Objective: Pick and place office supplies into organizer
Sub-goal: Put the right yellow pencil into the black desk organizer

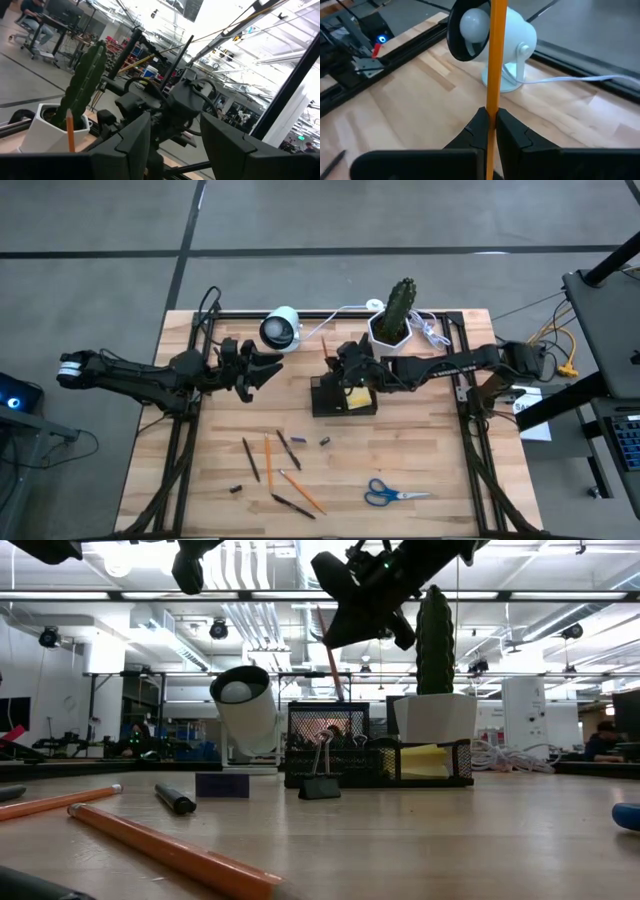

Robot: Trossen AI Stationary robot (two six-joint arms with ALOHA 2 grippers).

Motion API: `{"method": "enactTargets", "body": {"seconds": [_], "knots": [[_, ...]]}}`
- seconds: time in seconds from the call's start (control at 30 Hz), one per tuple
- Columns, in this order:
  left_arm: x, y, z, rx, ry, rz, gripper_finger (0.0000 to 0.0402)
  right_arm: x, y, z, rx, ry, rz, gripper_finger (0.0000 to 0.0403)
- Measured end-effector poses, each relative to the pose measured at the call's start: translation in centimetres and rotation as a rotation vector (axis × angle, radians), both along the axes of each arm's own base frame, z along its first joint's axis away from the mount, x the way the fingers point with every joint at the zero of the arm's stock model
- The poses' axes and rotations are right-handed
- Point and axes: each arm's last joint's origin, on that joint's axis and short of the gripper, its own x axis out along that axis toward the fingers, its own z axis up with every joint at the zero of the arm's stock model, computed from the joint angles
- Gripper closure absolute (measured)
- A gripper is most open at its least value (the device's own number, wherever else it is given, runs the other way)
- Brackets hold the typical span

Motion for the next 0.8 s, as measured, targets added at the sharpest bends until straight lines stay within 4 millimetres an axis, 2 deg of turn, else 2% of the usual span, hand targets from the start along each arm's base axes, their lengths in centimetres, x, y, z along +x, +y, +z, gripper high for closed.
{"method": "enactTargets", "body": {"seconds": [0.33,0.63,0.8], "knots": [[0.0,0.0,0.0,0.001,0.000,-0.002,0.0244,-1.0,-0.6,-2.6,-0.013,0.056,-0.039,0.0390],[0.0,0.0,0.0,0.001,0.000,-0.003,0.0244,-1.4,-0.6,-4.1,-0.015,-0.056,-0.041,0.0390],[0.0,0.0,0.0,0.001,0.000,-0.003,0.0244,-1.9,-0.5,-5.0,-0.022,-0.033,-0.035,0.0390]]}}
